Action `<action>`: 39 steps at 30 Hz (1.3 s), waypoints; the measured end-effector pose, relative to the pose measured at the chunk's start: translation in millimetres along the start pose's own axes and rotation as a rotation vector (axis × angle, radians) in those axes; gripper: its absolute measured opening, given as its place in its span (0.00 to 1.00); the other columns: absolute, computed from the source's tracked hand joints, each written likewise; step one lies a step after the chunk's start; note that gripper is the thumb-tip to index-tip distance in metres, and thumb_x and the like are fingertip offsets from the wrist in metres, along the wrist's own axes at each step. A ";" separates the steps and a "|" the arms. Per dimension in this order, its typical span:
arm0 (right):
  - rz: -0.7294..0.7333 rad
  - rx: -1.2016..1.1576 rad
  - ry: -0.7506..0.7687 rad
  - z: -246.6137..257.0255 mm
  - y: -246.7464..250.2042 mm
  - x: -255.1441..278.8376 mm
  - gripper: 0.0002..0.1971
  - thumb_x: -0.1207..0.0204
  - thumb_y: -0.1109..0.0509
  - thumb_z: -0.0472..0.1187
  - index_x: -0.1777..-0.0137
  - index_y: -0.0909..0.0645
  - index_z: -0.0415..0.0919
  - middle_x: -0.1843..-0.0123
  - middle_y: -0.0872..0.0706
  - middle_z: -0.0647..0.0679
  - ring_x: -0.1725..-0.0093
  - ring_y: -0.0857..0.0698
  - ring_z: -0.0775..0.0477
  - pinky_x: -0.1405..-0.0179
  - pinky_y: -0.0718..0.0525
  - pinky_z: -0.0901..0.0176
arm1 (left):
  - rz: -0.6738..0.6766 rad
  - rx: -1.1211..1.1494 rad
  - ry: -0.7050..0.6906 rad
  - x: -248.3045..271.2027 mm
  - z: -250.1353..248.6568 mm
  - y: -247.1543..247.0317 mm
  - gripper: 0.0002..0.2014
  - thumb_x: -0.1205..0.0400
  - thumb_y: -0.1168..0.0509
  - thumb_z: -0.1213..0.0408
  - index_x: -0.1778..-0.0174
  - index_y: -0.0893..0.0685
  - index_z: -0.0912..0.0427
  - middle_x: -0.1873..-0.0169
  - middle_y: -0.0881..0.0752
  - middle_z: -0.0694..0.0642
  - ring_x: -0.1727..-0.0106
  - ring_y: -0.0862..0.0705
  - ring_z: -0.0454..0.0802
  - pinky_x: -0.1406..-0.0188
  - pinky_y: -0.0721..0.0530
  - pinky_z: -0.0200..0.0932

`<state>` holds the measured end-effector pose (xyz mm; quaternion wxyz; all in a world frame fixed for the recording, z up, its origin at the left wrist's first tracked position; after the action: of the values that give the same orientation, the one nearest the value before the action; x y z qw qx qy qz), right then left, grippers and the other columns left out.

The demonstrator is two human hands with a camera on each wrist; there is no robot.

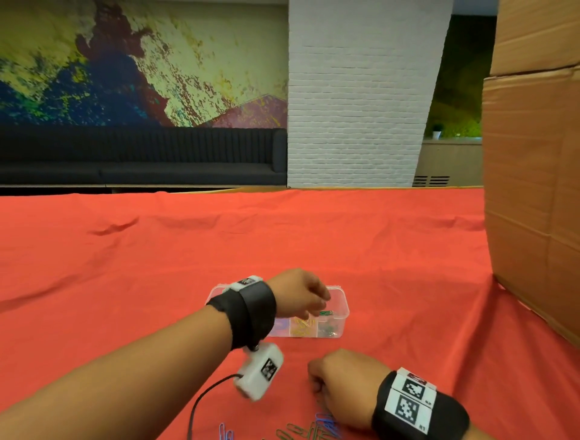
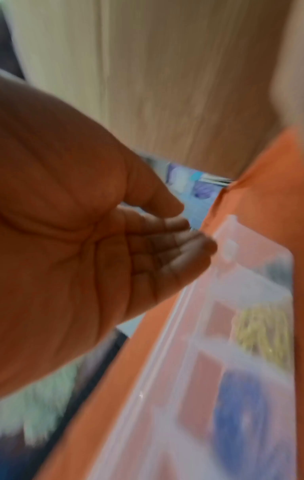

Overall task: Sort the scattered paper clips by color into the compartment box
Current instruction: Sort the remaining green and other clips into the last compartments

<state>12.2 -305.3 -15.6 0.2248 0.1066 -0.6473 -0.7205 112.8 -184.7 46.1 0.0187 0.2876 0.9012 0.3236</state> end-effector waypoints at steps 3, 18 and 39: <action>0.040 -0.027 -0.016 -0.9 -3.5 -1.9 0.07 0.29 0.40 0.44 0.52 0.24 0.48 0.53 0.14 0.47 0.54 0.15 0.39 0.54 0.15 0.48 | 0.033 -0.555 -0.151 37.9 7.3 -5.9 0.12 0.21 0.34 0.63 0.43 0.12 0.51 0.54 0.11 0.50 0.58 0.17 0.43 0.57 0.22 0.35; -0.023 -0.761 -0.128 -14.8 17.0 20.3 0.08 0.32 0.38 0.25 0.59 0.23 0.37 0.66 0.13 0.40 0.72 0.15 0.50 0.70 0.17 0.59 | 0.222 -0.694 -0.105 143.0 82.3 -10.4 0.13 0.26 0.31 0.58 0.45 0.12 0.44 0.54 0.11 0.46 0.55 0.15 0.43 0.53 0.18 0.38; 0.123 -0.161 -0.115 6.7 -1.1 0.6 0.11 0.29 0.37 0.34 0.57 0.19 0.52 0.68 0.22 0.61 0.69 0.25 0.63 0.69 0.29 0.72 | 0.229 -0.617 -0.135 153.0 84.1 -32.8 0.07 0.24 0.30 0.56 0.53 0.14 0.52 0.58 0.11 0.49 0.60 0.16 0.44 0.61 0.21 0.39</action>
<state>8.4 -299.5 -15.6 0.2391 0.0067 -0.6044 -0.7599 -12.8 -75.9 -16.5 0.1281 0.3885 0.7192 0.5615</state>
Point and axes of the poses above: each hand's wrist, its own x-axis away from the middle knuckle, its own y-axis out of the back of the hand, z = x × y, the point moved 2 cm from there along -x, towards the middle knuckle
